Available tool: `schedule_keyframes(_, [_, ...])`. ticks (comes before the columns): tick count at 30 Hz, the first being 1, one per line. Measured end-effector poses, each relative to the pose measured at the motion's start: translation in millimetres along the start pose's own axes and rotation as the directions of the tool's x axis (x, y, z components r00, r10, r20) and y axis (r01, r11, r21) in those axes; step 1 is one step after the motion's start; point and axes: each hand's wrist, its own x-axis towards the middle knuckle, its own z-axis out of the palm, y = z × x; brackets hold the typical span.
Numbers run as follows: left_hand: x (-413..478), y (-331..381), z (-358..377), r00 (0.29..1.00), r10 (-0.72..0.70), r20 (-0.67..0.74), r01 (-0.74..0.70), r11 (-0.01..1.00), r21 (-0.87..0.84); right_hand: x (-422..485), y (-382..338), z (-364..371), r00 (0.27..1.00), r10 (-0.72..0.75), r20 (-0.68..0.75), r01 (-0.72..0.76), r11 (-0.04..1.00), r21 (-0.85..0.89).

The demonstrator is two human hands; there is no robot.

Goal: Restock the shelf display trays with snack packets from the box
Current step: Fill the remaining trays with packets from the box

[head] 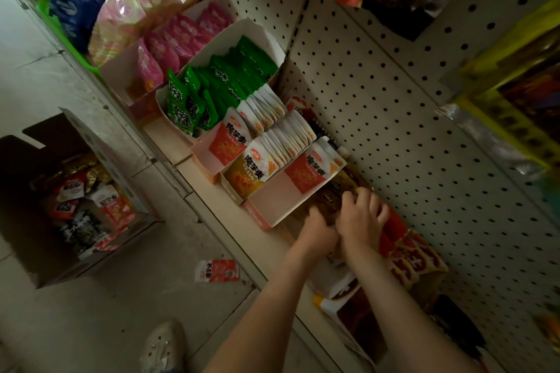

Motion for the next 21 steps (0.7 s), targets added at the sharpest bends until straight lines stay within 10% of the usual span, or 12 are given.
schedule_keyframes(21, [18.0, -13.3, -7.1, 0.997, 0.018, 0.070, -0.022, 0.999, 0.050, 22.6, -4.4, -9.0, 0.979, 0.021, 0.202, -0.022, 1.000, 0.005])
